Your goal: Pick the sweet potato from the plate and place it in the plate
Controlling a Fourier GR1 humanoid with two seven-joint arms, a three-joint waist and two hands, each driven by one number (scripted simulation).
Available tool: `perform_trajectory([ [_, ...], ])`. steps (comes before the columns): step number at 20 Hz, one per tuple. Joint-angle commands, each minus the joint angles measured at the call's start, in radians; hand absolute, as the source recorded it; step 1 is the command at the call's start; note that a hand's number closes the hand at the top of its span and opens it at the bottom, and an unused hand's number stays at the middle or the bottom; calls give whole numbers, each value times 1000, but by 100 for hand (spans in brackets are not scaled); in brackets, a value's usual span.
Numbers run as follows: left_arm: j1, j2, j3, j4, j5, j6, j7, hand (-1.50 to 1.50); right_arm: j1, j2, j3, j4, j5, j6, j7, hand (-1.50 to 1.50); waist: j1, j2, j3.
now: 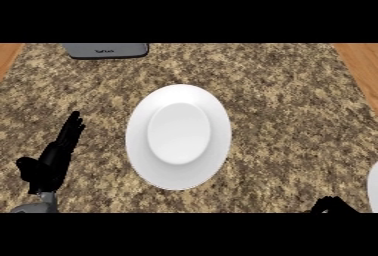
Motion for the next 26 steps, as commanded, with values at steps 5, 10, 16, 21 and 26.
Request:
perform_trajectory([
  [5,-24,4,1,-2,-13,4,10,0,185,60,265,-419,351,-26,97,150,19,3,4],
  [10,-49,-38,-35,5,-29,3,24,0,31,135,374,-414,474,92,164,150,41,11,5],
  [16,-77,-32,-29,-4,-42,6,41,0,-236,241,560,-363,647,297,354,150,49,13,4],
  [21,-51,0,15,75,-18,-50,-52,0,-556,243,468,-152,434,377,519,150,60,17,5],
  [26,-88,-39,-14,30,-43,-5,20,0,-812,244,399,89,248,257,633,150,62,15,6],
])
